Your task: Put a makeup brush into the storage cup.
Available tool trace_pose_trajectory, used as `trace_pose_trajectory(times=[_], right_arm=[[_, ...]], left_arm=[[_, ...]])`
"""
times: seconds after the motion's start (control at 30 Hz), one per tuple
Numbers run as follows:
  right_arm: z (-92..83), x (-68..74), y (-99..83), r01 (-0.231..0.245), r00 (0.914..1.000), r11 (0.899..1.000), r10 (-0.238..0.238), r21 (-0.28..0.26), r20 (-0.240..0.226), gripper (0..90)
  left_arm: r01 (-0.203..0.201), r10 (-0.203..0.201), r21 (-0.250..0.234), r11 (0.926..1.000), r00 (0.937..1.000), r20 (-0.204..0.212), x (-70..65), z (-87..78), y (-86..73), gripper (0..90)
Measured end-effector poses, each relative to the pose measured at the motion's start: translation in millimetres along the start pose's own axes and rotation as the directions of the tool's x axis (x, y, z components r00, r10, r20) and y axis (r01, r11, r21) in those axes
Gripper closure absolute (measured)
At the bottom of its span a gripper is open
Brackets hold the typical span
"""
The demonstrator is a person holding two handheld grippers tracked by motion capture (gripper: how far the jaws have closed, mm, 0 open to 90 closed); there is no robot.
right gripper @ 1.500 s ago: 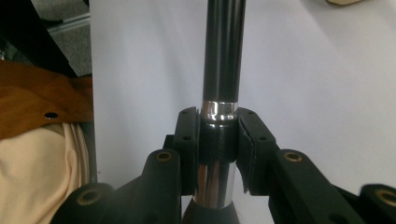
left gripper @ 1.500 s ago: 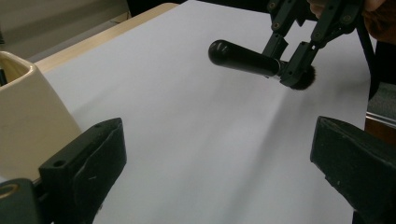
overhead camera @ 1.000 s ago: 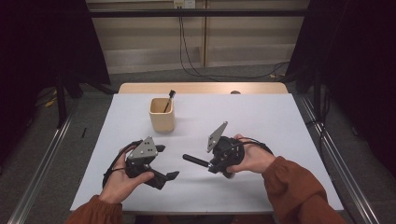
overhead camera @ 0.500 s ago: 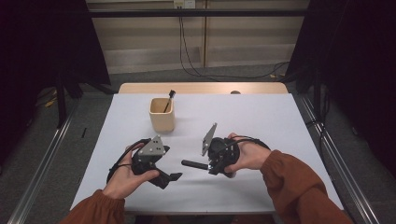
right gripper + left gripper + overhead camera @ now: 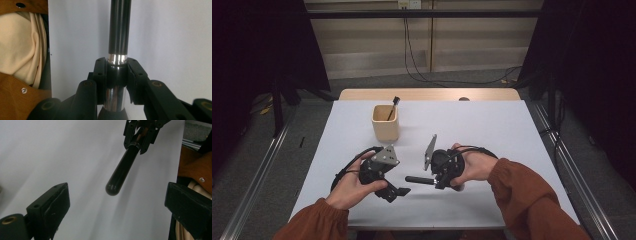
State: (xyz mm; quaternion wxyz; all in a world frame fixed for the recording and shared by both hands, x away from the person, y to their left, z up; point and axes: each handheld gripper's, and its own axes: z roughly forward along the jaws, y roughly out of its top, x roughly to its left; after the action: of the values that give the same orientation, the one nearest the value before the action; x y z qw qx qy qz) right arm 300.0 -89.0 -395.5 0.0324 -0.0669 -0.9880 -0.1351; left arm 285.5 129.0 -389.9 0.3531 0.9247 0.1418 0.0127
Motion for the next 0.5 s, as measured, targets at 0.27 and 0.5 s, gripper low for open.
trace_pose_trajectory(times=[0.27,0.5], right_arm=[[2.1,0.2,3.7,0.013,0.9999,1.000,-0.013,0.005,-0.006,72.4],[4.2,2.4,7.7,0.038,0.9992,0.999,-0.037,0.015,-0.016,72.4]], left_arm=[[-0.021,0.014,0.091,0.9956,0.9967,0.080,0.4,10.5,3.3,4.9],[-0.061,0.051,0.109,0.9921,0.9941,0.096,2.6,16.1,3.7,8.5]])
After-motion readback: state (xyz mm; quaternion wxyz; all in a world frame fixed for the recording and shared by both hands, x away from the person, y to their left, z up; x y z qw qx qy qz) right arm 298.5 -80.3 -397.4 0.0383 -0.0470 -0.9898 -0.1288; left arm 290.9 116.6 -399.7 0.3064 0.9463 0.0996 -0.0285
